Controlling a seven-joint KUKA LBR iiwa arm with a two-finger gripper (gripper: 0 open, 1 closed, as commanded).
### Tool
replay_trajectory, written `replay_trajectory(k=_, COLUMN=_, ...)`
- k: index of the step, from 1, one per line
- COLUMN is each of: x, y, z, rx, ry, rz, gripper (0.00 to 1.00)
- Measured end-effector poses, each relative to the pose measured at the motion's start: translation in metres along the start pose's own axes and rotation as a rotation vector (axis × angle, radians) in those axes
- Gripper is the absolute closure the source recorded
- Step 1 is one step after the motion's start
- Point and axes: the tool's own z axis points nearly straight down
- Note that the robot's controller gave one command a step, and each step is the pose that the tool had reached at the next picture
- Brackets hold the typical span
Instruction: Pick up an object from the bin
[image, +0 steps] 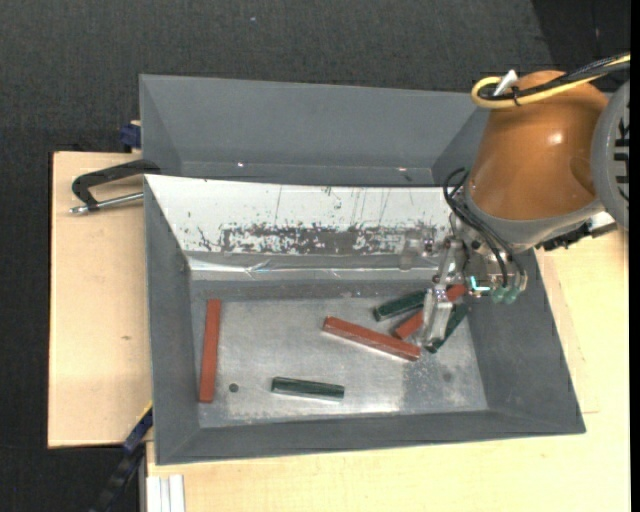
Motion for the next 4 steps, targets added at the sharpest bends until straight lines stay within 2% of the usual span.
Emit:
replay_trajectory(k=1, x=-0.001, y=0.0, z=-0.003, rx=0.0, ry=-0.007, rz=0.0, gripper=0.0)
replay_trajectory(k=2, x=-0.011, y=-0.01, z=0.037, rx=0.0, ry=-0.015, rz=-0.021, gripper=0.0)
replay_trajectory(k=3, x=-0.025, y=-0.007, z=0.098, rx=0.001, ry=-0.01, rz=-0.009, gripper=0.0)
replay_trajectory(k=4, x=-0.009, y=-0.015, z=0.166, rx=-0.002, ry=-0.004, rz=-0.134, gripper=1.0)
